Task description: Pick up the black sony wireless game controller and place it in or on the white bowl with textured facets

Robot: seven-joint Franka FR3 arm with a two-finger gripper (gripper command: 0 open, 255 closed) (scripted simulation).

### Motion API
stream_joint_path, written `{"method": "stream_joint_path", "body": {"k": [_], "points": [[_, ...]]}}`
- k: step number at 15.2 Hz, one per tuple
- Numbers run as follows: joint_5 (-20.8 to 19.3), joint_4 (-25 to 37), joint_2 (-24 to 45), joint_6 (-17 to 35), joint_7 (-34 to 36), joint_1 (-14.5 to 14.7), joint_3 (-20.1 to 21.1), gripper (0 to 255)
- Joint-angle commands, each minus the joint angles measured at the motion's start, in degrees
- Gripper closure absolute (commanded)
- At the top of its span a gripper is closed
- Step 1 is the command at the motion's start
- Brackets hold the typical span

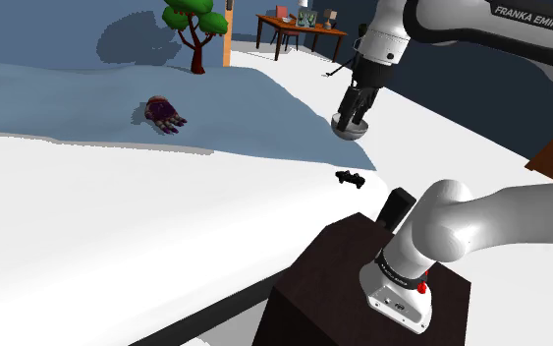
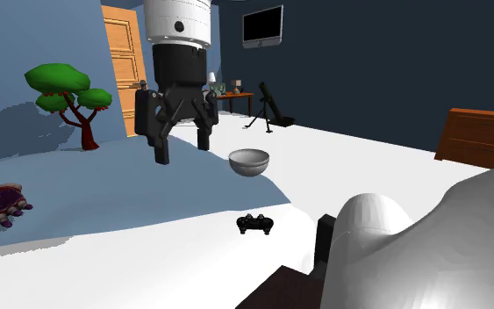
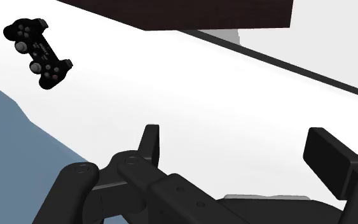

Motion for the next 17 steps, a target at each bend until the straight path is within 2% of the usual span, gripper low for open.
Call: {"method": "stream_joint_path", "body": {"k": [1,10,17], "points": [[0.00,0.00,0.00,0.00,0.00,0.00,0.00,0],[-8.94,-13.86,-3.78,9.41,-14.14,-2.22,-9.25,0],[-17.35,-20.61,-0.86,19.30,-25.32,-5.09,-18.29,0]]}}
